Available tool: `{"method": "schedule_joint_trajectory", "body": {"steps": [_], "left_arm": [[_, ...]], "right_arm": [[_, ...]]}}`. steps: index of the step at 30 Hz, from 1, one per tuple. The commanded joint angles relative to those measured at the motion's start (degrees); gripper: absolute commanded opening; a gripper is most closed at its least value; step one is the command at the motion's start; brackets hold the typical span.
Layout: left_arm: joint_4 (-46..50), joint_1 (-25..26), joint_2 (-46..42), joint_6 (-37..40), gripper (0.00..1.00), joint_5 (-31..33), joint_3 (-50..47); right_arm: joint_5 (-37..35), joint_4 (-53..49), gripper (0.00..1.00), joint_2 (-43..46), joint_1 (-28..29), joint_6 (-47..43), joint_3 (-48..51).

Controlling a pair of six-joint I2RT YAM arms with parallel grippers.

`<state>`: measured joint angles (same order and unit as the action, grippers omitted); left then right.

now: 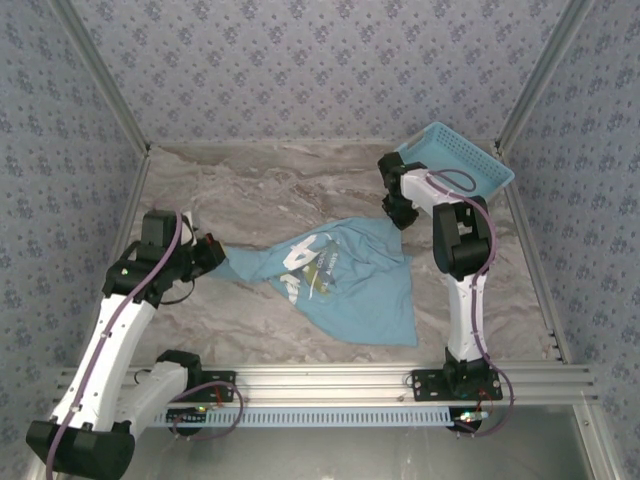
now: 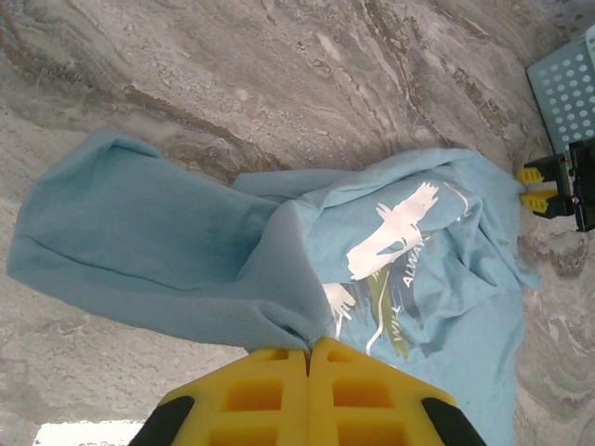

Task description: Fold and stack the t-shirts

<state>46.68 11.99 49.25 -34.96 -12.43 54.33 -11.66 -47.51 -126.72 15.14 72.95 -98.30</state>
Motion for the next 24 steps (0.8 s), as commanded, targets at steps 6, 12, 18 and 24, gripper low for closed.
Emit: {"method": "schedule_joint_trajectory", "body": {"steps": [6, 12, 18, 24], "left_arm": [[-1.53, -0.47, 0.05, 0.37, 0.0, -0.73, 0.08], [-6.27, -0.47, 2.57, -3.0, 0.0, -2.72, -0.51], [-14.76, -0.44, 8.43, -6.53, 0.0, -6.32, 0.83], [-17.78, 0.05, 14.07, -7.28, 0.0, -6.48, 4.03]], "right_arm": [[-2.35, 2.64, 0.0, -0.27, -0.48, -2.43, -0.47], [-3.62, 7.36, 0.0, -0.32, -4.71, -14.29, -4.59], [-1.98, 10.07, 0.0, -1.52, -9.61, -20.82, -7.04], [0.24, 10.16, 0.0, -2.66, -13.02, -23.89, -9.3]]}}
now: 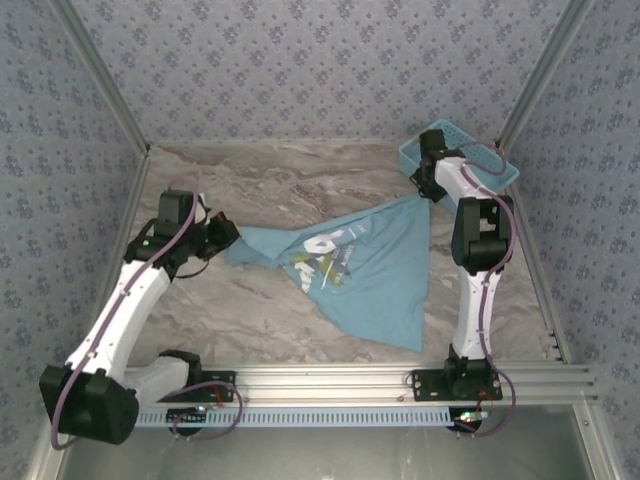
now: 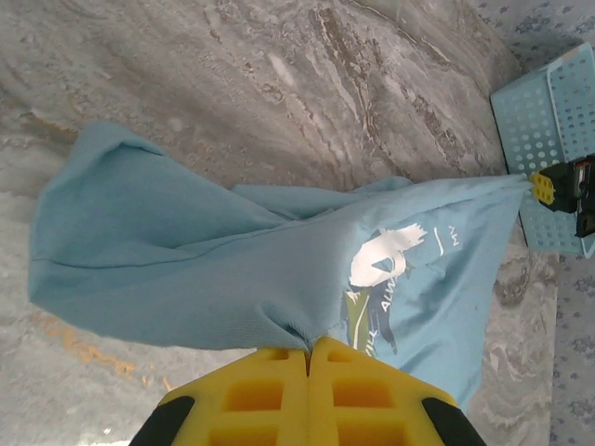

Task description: Fold and stack the t-shirts

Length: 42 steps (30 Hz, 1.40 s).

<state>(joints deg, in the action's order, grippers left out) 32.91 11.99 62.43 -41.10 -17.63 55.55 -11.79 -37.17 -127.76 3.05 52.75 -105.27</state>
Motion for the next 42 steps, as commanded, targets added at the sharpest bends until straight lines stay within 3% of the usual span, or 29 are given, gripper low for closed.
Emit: {"method": "schedule_joint_trajectory", "body": {"steps": [1, 20, 25, 34, 38, 42], "left_arm": [[-4.35, 0.04, 1.37, -1.31, 0.0, -1.28, 3.1], [-6.53, 0.93, 8.65, -3.06, 0.0, -4.96, 6.85], [-2.94, 0.85, 8.54, -2.94, 0.0, -0.88, 8.2], [2.07, 0.4, -0.87, -2.86, 0.0, 12.23, 12.55], [2.48, 0.4, -8.83, -1.75, 0.0, 19.04, 13.23], [2.26, 0.4, -15.14, 0.14, 0.0, 24.8, 15.37]], "right_arm": [[0.23, -0.25, 0.0, -1.46, -1.19, -4.27, -2.47], [0.29, 0.57, 0.0, 1.21, -5.99, -10.85, -2.29], [1.64, 0.5, 0.0, 4.35, -2.79, -11.97, -1.56], [-9.96, -0.76, 0.0, 35.27, 14.27, -5.66, 19.43], [-16.56, -5.11, 0.0, 49.38, 21.9, -3.38, 24.29], [-19.99, -5.32, 0.0, 60.53, 28.62, -6.71, 26.21]]}}
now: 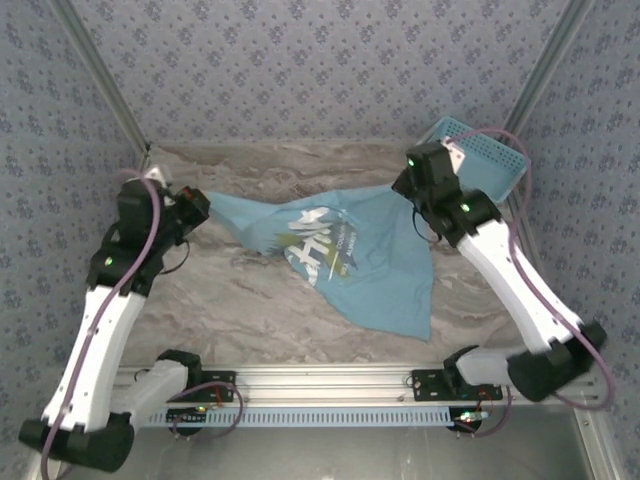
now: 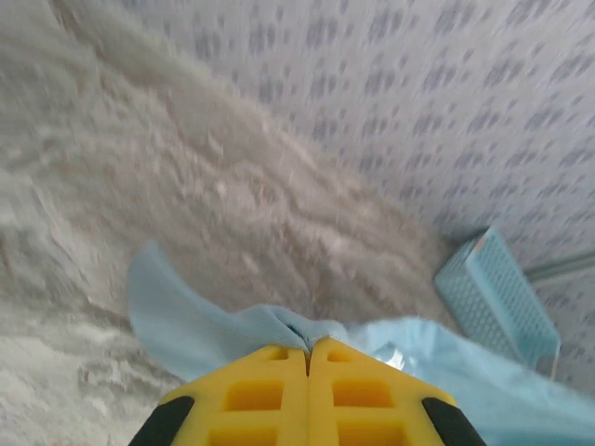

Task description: Fold and stack the t-shirts

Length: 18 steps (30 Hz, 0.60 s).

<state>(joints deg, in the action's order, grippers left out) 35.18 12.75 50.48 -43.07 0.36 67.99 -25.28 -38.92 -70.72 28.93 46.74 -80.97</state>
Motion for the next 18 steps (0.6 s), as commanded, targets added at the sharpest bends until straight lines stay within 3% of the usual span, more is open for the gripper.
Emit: {"method": "schedule_joint_trajectory", "body": {"steps": [1, 4, 8, 12, 18], "left_arm": [[-0.03, -0.36, -3.68, 2.74, 0.0, 7.41, 3.88], [1.22, -0.36, -2.6, 3.34, 0.0, 9.13, 7.93], [4.52, -0.98, 5.9, 2.56, 0.0, 8.66, 13.71], [5.88, -5.96, 19.31, -0.62, 0.0, 1.54, 21.36], [5.05, -12.7, 39.47, 0.52, 0.0, -7.96, 41.87]], "right_arm": [[-7.01, -3.73, 0.0, 5.21, 3.87, -1.86, 1.91], [-7.18, -3.13, 0.0, 9.07, 5.95, -3.79, 2.33], [1.49, 4.11, 0.0, 7.49, 3.53, -6.4, 4.03], [16.32, 12.75, 0.0, -2.89, -4.28, -5.57, 0.24], [28.96, 21.53, 0.0, -22.49, -11.73, -5.84, -16.72]]}}
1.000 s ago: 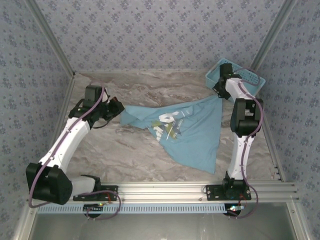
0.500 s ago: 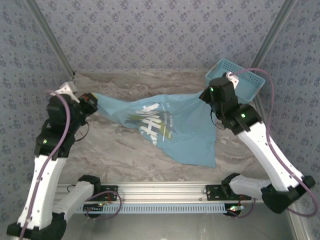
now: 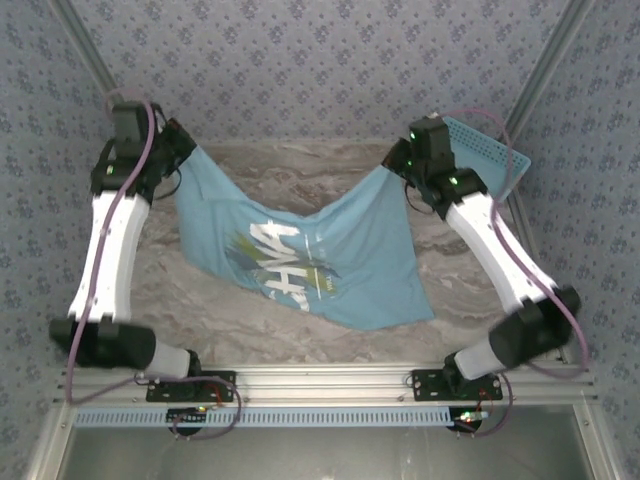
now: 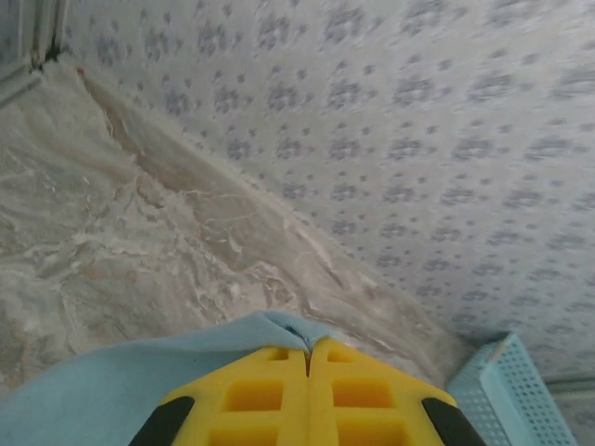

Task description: Fold and stack the t-shirts

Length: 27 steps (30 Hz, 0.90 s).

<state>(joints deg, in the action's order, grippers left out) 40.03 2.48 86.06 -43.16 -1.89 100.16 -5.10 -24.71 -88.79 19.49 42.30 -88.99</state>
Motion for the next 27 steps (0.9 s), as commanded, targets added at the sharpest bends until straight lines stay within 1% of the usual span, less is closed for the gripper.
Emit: {"method": "schedule_joint_trajectory", "body": {"steps": [1, 3, 5, 8, 10, 11, 12, 14, 16, 17, 18, 20, 21, 22, 23, 25, 27], "left_arm": [[0.38, -3.26, 6.59, 0.89, 0.0, -6.96, 14.49], [1.76, -5.33, 12.2, 1.36, 0.0, -10.25, 25.4], [3.64, -6.43, 16.95, 2.88, 0.0, -11.59, 37.56], [6.59, -8.23, 23.99, 2.98, 0.0, -14.43, 57.74], [8.02, -8.89, 27.36, 2.18, 0.0, -14.88, 69.82], [7.75, -9.24, 28.0, 1.53, 0.0, -15.12, 73.66], [6.95, -9.35, 27.42, 1.4, 0.0, -15.37, 75.21], [5.92, -9.22, 24.49, 1.7, 0.0, -16.03, 73.54], [7.81, -8.65, 20.67, 3.32, 0.0, -15.02, 70.09], [10.06, -7.98, 18.29, 4.7, 0.0, -13.45, 67.39], [12.76, -7.01, 15.81, 6.12, 0.0, -11.0, 63.95], [16.72, -4.38, 9.67, 8.31, 0.0, -6.14, 53.79], [17.18, -2.35, 5.55, 9.03, 0.0, -2.48, 45.09], [16.17, -0.26, 0.35, 8.3, 0.0, 0.84, 34.96], [13.76, 0.82, -4.3, 6.87, 0.0, 2.1, 23.78], [8.19, 2.01, -16.1, -0.12, 0.0, 3.27, -1.64], [6.37, 2.59, -24.61, -7.04, 0.0, 2.39, -20.46]], "right_arm": [[9.83, 7.72, 0.0, -7.47, -3.13, -1.75, -12.26], [11.56, 7.96, 0.0, -12.64, -4.91, -1.39, -21.21], [12.95, 9.25, 0.0, -16.0, -6.64, -0.43, -28.39], [13.96, 11.32, 0.0, -19.51, -8.56, 0.11, -38.42], [14.83, 12.94, 0.0, -20.9, -10.07, 1.96, -43.29], [15.07, 14.0, 0.0, -21.3, -11.0, 2.98, -45.03], [15.34, 14.71, 0.0, -21.41, -11.82, 3.92, -46.23], [15.92, 15.25, 0.0, -21.1, -13.36, 5.83, -47.15], [17.2, 14.95, 0.0, -20.26, -14.66, 7.2, -46.58], [18.18, 13.86, 0.0, -19.75, -15.1, 7.72, -45.82], [19.41, 13.16, 0.0, -18.95, -15.38, 8.06, -44.03], [19.52, 11.18, 0.0, -16.26, -15.32, 7.35, -38.79], [19.84, 9.79, 0.0, -14.23, -15.14, 7.26, -34.78], [19.46, 9.75, 0.0, -11.64, -14.86, 7.3, -28.75], [18.32, 9.84, 0.0, -8.95, -14.64, 7.66, -21.85], [14.42, 9.1, 0.0, -3.11, -13.52, 8.83, -6.87], [11.46, 6.92, 0.0, 1.36, -12.34, 9.11, 5.27]]}}
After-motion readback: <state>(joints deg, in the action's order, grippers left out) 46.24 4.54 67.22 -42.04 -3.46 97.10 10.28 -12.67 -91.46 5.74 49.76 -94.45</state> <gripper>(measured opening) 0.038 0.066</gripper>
